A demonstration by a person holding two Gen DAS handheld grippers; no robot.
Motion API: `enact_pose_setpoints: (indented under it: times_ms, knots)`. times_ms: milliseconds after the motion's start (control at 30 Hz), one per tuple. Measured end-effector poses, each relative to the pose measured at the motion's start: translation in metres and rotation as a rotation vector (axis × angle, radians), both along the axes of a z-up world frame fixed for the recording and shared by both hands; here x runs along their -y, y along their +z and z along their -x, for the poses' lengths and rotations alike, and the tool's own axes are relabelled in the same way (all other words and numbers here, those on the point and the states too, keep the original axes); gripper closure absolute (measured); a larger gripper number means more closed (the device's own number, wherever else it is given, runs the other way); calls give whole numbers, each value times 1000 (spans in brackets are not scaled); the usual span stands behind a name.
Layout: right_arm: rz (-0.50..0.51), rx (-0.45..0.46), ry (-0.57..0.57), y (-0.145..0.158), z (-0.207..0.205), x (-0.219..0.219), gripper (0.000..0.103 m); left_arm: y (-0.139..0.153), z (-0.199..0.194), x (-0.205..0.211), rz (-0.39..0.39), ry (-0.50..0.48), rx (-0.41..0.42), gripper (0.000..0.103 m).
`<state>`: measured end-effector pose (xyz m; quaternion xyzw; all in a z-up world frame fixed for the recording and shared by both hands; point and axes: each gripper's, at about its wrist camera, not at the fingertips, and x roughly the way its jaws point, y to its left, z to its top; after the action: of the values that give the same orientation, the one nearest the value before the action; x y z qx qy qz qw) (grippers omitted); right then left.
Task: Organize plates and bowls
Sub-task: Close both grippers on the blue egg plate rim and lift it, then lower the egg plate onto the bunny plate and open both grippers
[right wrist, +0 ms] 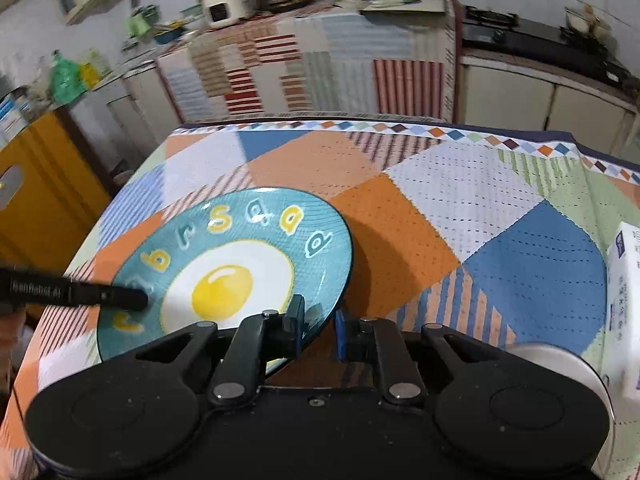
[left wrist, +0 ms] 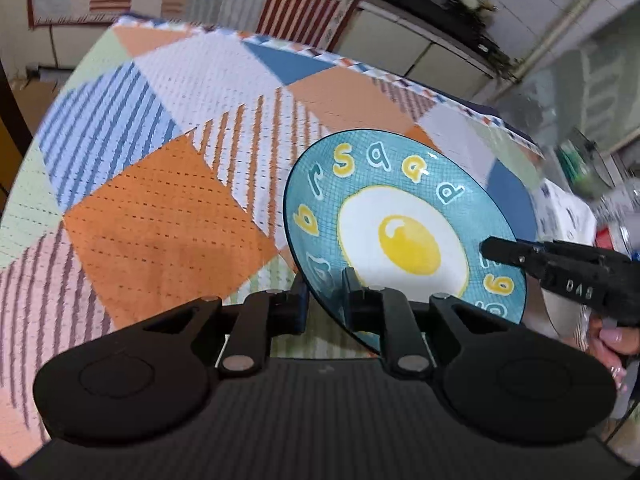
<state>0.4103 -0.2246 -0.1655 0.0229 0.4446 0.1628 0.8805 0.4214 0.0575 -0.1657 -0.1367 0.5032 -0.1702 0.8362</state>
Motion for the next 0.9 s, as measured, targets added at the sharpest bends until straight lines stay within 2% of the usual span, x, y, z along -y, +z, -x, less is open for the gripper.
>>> enact_pose_setpoints:
  times_ms: [133, 233, 500, 667, 900]
  knots:
    - [-49, 25, -9, 14, 27, 6, 84, 20, 26, -3, 1, -9, 31, 89]
    - [-78, 61, -2, 28, 53, 9, 84, 39, 48, -9, 36, -16, 42, 89]
    - [-111, 110, 3, 60, 115, 18, 83, 74, 105, 2, 8, -53, 92, 89]
    - [-122, 113, -3, 61, 147, 28, 83, 75, 134, 11, -2, -64, 82, 89]
    - [-130, 79, -43, 46, 187, 40, 83, 58, 157, 28, -21, -102, 25, 89]
